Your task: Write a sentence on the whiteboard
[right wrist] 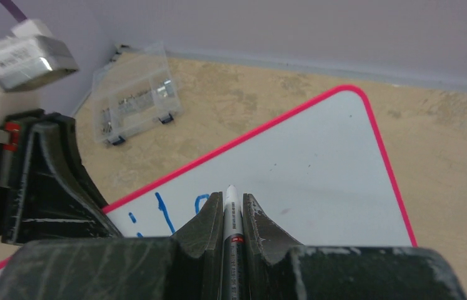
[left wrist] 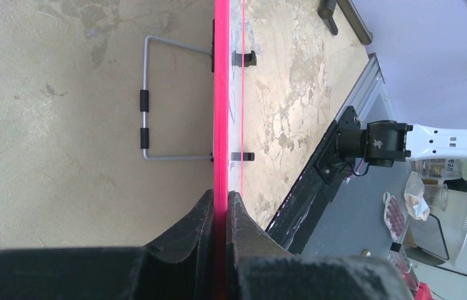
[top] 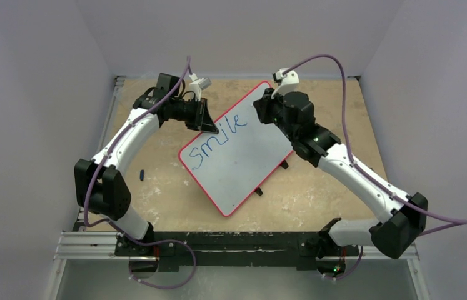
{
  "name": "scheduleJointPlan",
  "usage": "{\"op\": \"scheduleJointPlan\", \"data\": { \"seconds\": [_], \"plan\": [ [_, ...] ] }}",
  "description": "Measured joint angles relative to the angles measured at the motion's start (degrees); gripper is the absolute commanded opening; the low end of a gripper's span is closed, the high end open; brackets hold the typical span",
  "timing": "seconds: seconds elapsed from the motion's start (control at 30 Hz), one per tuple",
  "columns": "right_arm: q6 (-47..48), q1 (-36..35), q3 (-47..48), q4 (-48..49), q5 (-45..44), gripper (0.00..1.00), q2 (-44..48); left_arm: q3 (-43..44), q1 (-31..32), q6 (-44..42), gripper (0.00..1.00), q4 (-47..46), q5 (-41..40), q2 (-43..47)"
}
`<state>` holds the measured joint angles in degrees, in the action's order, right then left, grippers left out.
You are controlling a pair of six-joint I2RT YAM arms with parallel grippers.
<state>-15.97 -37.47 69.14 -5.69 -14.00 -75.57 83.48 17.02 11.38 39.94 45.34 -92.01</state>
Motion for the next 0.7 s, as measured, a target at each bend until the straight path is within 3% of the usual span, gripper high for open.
{"op": "scheduleJointPlan", "data": {
  "seconds": [0.2, 0.37, 0.7],
  "plan": [
    [0.83, 0.00, 0.55, -0.26, -0.09, 0.00, 8.66, -0.48, 0.00, 0.00, 0.00, -0.07, 0.00, 0.44],
    [1.05, 0.04, -4.94, 2.16, -1.03, 0.00, 14.78, -0.61, 0.00, 0.02, 0.00, -0.24, 0.02, 0.50],
    [1.07, 2.08, -11.15, 2.69, -0.72, 0.00, 9.94, -0.63, 0.00, 0.04, 0.00, -0.39, 0.04, 0.50]
  ]
}}
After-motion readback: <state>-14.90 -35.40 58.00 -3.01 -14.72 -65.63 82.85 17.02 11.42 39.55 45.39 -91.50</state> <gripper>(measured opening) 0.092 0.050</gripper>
